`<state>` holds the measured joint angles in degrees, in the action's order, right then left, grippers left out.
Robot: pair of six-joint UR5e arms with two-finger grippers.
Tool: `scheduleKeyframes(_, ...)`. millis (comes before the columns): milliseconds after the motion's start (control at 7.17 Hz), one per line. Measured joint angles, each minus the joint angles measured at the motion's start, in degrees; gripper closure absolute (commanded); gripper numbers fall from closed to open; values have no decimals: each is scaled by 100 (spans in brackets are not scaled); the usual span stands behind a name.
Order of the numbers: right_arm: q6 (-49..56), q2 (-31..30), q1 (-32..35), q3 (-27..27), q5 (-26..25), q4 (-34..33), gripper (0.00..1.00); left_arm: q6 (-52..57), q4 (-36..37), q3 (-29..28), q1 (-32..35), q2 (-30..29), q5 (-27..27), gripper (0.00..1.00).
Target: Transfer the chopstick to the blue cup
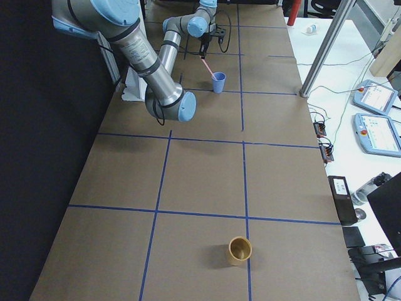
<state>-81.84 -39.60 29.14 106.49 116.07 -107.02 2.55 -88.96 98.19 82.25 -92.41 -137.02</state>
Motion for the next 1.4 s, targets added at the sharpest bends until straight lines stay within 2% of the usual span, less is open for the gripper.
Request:
scheduleKeyframes(279,19,-172,129,199,-165,-20,0,0,-37,-1,2,0,0,0)
scheduleKeyframes(698,409,-1199,1130,1119,-284,-30,0,-15,-67,-115,121,40,0,0)
scheduleKeyframes(977,1376,-2008,1977,1515,-248,-22,0,-59,-73,-360,280,73,82,0)
scheduleKeyframes(1395,3874,-3236,3333,1521,17,18,0,-180,-66,-602,607,102,149,0)
